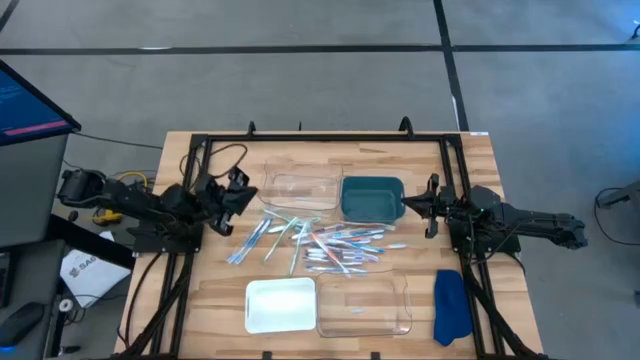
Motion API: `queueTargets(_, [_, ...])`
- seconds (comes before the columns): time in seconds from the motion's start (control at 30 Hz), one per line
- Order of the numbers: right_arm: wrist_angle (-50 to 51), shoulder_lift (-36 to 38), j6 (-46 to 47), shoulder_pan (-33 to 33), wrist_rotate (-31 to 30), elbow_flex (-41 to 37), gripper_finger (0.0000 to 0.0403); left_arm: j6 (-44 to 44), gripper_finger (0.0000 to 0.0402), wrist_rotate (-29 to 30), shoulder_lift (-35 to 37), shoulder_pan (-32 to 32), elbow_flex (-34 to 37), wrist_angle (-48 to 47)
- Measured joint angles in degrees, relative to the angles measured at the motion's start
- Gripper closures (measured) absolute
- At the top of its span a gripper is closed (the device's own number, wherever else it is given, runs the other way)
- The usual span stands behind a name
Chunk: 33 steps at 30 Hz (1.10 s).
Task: Pick & Place Toothbrushes
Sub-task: Put the orange toothbrush into the white bin
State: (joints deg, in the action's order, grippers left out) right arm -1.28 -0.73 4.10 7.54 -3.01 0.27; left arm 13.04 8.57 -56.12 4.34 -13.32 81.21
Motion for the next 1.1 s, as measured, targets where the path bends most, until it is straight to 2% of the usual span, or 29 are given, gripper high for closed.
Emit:
queueTargets(0.17, [0.0,0.0,0.0,0.0,0.0,0.0,0.0403,-2.0,0.0399,-1.8,-5.5,0.5,-7.5,-1.7])
queueTargets(0.33, [0.0,0.0,0.0,0.0,0.0,0.0,0.0403,-1.8,0.0399,-7.0,-13.4,0.5,-16.3,-6.1])
queueTargets(0.57, [0.0,0.0,0.0,0.0,0.0,0.0,0.0403,-3.6,0.0399,-13.0,-21.7,0.5,-31.0,-20.0])
queueTargets(0.8, [0.0,0.0,0.0,0.0,0.0,0.0,0.0403,-11.1,0.0399,-10.3,-24.0,1.3,-39.6,-32.8])
queueTargets(1.1, [0.0,0.0,0.0,0.0,0.0,0.0,0.0403,-8.2,0.0399,-6.9,-20.7,1.4,-45.8,-54.4])
